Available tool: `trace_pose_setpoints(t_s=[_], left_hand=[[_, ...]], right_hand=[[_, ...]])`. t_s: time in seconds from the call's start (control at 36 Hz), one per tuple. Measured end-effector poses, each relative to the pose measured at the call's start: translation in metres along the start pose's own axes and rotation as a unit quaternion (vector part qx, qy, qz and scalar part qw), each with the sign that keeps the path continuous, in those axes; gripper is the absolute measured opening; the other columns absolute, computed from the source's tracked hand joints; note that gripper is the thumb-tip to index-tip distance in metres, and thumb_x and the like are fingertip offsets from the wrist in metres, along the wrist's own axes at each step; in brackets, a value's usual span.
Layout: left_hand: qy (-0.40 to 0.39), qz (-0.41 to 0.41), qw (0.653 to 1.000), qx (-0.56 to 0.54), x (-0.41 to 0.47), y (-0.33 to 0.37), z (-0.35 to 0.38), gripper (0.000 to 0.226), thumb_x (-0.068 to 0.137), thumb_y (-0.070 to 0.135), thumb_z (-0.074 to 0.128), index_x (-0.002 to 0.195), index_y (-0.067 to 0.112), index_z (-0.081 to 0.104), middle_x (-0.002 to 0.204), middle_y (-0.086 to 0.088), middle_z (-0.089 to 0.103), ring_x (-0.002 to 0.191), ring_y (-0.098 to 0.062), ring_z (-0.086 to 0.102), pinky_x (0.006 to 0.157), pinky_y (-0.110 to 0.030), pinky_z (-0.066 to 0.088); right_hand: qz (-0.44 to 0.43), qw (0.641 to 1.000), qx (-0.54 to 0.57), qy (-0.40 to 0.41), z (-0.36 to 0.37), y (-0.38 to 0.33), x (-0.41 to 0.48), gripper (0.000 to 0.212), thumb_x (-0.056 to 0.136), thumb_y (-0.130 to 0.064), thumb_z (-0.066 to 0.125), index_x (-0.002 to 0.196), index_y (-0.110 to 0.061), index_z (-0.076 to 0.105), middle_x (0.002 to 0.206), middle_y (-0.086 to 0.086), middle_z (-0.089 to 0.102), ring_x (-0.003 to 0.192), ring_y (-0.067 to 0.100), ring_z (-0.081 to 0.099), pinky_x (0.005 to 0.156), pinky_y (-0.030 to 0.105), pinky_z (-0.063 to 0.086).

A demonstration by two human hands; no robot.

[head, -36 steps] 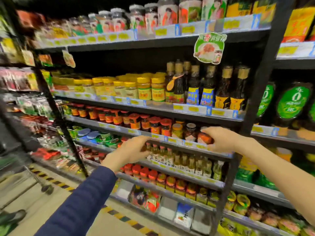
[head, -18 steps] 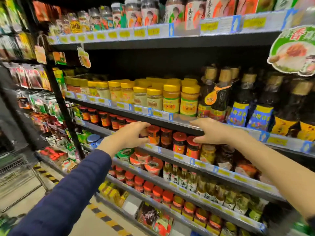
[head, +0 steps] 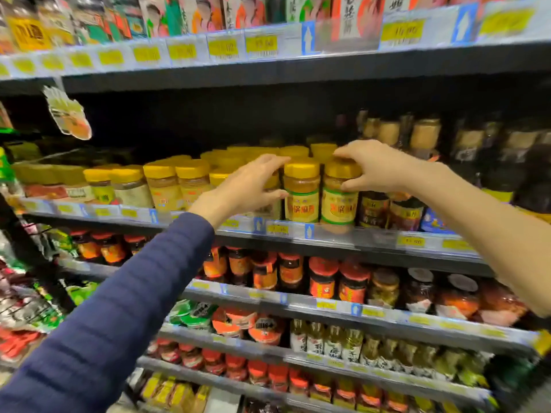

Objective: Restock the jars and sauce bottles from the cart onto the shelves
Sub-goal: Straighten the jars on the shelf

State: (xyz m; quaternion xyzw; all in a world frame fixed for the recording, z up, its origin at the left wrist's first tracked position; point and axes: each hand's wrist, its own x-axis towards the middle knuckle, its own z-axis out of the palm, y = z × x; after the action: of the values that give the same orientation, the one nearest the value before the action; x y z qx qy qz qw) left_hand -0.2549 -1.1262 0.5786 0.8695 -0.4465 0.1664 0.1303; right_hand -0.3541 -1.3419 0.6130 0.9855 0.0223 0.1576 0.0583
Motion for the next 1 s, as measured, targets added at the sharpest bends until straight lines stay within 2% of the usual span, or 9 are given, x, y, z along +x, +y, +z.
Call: trace_pose_setpoints(t_s=[0.14,0.31,0.5,0.69,0.86,1.0], left_hand=[[-0.022,0.043,0.999,0.01,0.035,-0.007,0.0,0.071,0.086,0.044,0.06,0.146,0.023,0.028,0.148,-0.007,0.037,0.133,-0.025,0.039,0.104,-0.038,0.038],[-0.058,0.07,0.996,0.01,0.063,-0.009,0.011,0.083,0.074,0.063,0.063,0.144,0.028,0.034,0.143,-0.005,0.046,0.128,-0.027,0.045,0.099,-0.044,0.044],[-0.054,0.101,0.992,-0.045,0.07,-0.014,0.014,0.078,0.075,0.055,0.067,0.142,0.027,0.038,0.138,-0.004,0.052,0.124,-0.024,0.049,0.09,-0.032,0.042],[-0.073,0.104,0.99,-0.064,0.072,-0.017,0.015,0.079,0.075,0.052,0.068,0.143,0.027,0.035,0.141,-0.004,0.049,0.125,-0.024,0.048,0.093,-0.033,0.043],[-0.08,0.104,0.988,-0.08,0.07,-0.017,0.014,0.079,0.076,0.049,0.068,0.143,0.025,0.036,0.141,-0.004,0.048,0.126,-0.024,0.048,0.097,-0.037,0.044],[-0.082,0.1,0.988,-0.083,0.071,-0.017,0.016,0.079,0.077,0.049,0.068,0.144,0.025,0.034,0.142,-0.005,0.047,0.127,-0.025,0.047,0.098,-0.038,0.044]], right_hand=[[0.051,0.997,-0.042,-0.028,0.001,0.007,0.009,0.057,0.079,-0.041,0.068,0.124,-0.009,0.051,0.12,0.011,0.058,0.11,0.029,0.052,0.088,0.04,0.048],[0.053,0.99,-0.12,-0.051,0.007,0.002,0.019,0.05,0.08,-0.048,0.064,0.111,-0.009,0.056,0.107,0.012,0.063,0.095,0.03,0.059,0.077,0.039,0.052],[0.059,0.993,-0.097,-0.042,0.011,0.001,0.02,0.043,0.078,-0.048,0.066,0.097,-0.009,0.058,0.096,0.012,0.064,0.085,0.029,0.06,0.07,0.036,0.05],[0.056,0.992,-0.114,-0.019,0.011,-0.005,0.022,0.051,0.075,-0.055,0.065,0.097,-0.009,0.061,0.096,0.011,0.064,0.086,0.03,0.06,0.074,0.041,0.053],[0.068,0.991,-0.112,-0.019,0.009,-0.013,0.02,0.051,0.077,-0.051,0.066,0.093,-0.003,0.061,0.095,0.012,0.061,0.083,0.028,0.059,0.072,0.038,0.052],[0.077,0.989,-0.121,-0.03,0.007,-0.015,0.019,0.052,0.077,-0.049,0.066,0.1,-0.003,0.061,0.101,0.014,0.062,0.088,0.029,0.06,0.075,0.038,0.053]])
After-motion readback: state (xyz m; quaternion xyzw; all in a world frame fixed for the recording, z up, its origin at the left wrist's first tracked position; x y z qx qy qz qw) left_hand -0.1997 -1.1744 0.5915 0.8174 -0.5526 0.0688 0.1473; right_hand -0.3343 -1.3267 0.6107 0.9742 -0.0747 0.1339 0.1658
